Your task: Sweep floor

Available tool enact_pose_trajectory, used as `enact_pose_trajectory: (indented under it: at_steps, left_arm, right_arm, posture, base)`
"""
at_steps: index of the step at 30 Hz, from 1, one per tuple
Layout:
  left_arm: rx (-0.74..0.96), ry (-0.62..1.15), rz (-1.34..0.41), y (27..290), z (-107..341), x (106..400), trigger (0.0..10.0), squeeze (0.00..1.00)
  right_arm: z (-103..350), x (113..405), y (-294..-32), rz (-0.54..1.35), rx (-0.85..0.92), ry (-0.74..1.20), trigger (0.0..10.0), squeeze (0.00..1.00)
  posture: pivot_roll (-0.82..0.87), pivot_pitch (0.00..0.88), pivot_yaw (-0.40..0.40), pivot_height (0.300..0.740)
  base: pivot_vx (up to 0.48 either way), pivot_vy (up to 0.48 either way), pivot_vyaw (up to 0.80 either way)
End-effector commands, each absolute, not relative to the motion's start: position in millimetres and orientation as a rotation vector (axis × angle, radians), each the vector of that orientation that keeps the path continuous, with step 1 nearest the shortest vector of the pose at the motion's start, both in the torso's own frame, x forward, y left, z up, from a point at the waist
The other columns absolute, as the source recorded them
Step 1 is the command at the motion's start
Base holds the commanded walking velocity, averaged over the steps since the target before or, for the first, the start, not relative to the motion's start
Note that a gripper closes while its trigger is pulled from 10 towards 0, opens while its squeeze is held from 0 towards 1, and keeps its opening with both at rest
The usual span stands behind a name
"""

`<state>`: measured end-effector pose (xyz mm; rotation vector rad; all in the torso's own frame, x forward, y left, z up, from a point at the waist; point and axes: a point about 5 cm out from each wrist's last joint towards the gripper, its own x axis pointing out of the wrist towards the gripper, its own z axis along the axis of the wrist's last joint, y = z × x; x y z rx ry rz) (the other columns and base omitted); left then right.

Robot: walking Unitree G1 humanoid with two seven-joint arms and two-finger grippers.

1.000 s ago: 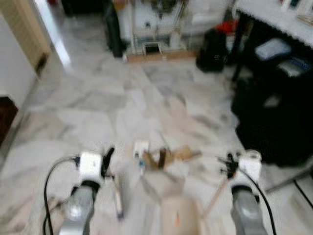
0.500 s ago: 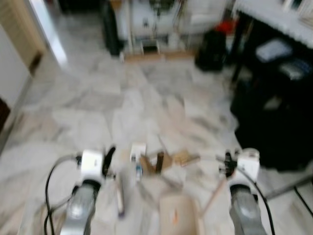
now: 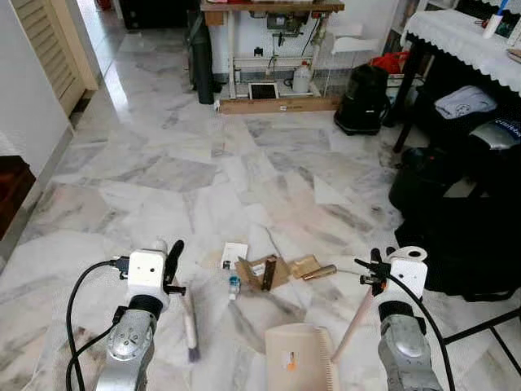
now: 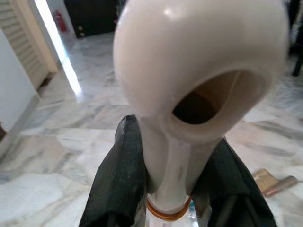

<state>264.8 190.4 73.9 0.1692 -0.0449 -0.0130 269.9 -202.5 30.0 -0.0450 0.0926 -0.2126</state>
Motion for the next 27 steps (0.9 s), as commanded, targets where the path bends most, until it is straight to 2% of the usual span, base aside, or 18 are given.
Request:
enact_pose_trajectory:
  at_steps: [1,14,27]
  left_arm:
    - [0.207,-0.15,-0.019,189.4,93.3,268.9,10.0,0.0]
    - [0.202,-0.074,-0.095,178.5,78.7,266.1,10.0,0.0]
    - [0.204,-0.071,-0.107,177.9,78.8,266.0,10.0,0.0]
  right_arm:
    - [45.6,275.5,-206.1,-0.227,-0.048,0.005,10.0,0.0]
    - [45.5,275.9,-204.2,-0.218,-0.041,0.004,10.0,0.0]
    - [43.6,275.7,-202.9,-0.211,-0.048,0.016,10.0,0.0]
  posture:
    - [-0.06,0.025,-0.029,0.74]
    - [-0.05,0.029,-0.029,0.74]
    - [-0.05,0.039,-0.029,0.74]
  base:
    - [0.0,0.0,0.0]
    - [0.0,0.0,0.0]
    - [0.0,-0.353,0.0]
